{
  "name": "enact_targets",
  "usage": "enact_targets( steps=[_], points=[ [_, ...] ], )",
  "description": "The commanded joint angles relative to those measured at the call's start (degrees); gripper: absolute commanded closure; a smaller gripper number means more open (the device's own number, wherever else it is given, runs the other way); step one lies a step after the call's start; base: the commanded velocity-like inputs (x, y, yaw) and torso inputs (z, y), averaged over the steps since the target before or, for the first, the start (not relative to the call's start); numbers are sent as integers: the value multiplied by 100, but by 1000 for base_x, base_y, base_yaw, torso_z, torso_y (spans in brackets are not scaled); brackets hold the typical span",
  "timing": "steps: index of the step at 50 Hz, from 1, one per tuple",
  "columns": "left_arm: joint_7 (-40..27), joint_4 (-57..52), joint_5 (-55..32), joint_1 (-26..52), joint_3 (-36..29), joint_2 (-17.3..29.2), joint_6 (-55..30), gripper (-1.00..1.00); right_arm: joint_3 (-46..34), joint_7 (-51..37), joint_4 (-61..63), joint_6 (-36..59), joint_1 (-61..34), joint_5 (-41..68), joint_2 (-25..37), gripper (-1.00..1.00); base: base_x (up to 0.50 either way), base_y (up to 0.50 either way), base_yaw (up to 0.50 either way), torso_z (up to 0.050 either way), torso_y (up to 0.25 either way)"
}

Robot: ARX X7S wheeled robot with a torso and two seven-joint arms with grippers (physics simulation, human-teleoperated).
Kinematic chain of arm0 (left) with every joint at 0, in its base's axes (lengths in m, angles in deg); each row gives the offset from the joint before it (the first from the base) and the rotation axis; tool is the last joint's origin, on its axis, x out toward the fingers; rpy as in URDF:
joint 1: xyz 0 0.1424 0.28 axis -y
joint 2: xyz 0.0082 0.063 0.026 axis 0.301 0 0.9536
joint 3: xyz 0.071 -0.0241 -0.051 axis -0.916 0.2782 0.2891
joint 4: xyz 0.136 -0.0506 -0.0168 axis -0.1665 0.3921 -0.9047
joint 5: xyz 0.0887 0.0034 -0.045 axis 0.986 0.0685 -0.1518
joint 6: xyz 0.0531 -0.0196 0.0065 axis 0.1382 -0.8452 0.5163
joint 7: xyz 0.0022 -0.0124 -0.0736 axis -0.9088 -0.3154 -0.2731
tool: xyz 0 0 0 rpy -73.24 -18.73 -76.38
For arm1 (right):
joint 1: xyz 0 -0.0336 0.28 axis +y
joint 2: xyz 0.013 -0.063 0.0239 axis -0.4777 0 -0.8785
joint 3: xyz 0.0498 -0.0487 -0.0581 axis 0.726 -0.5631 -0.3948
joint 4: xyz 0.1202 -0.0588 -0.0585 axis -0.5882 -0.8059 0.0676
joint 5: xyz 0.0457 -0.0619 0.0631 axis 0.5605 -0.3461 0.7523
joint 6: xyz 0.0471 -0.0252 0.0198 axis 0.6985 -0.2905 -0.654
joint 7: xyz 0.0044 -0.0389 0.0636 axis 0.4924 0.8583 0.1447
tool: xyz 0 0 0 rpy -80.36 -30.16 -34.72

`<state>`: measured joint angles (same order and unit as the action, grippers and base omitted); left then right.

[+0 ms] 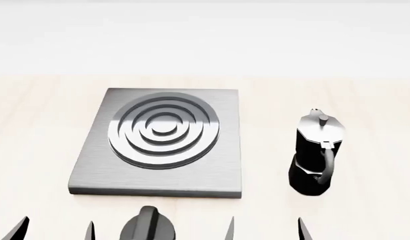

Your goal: Put the moka pot on the stove.

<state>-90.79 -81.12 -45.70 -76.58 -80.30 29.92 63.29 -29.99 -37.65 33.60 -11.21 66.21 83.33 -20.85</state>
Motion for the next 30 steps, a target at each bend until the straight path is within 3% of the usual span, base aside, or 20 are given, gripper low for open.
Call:
enact_targets(
  steps=[1,30],
  points=[
    [67,103,27,38,94,-67,68,-100,121,109,-245,-61,-135,12,-64,-100,0,94,0,0,0],
    [-16,115,-49,78,61,6,93,-100,-3,76,-234,-50,-206,51,8,-100,0,93,0,0,0]
  ],
)
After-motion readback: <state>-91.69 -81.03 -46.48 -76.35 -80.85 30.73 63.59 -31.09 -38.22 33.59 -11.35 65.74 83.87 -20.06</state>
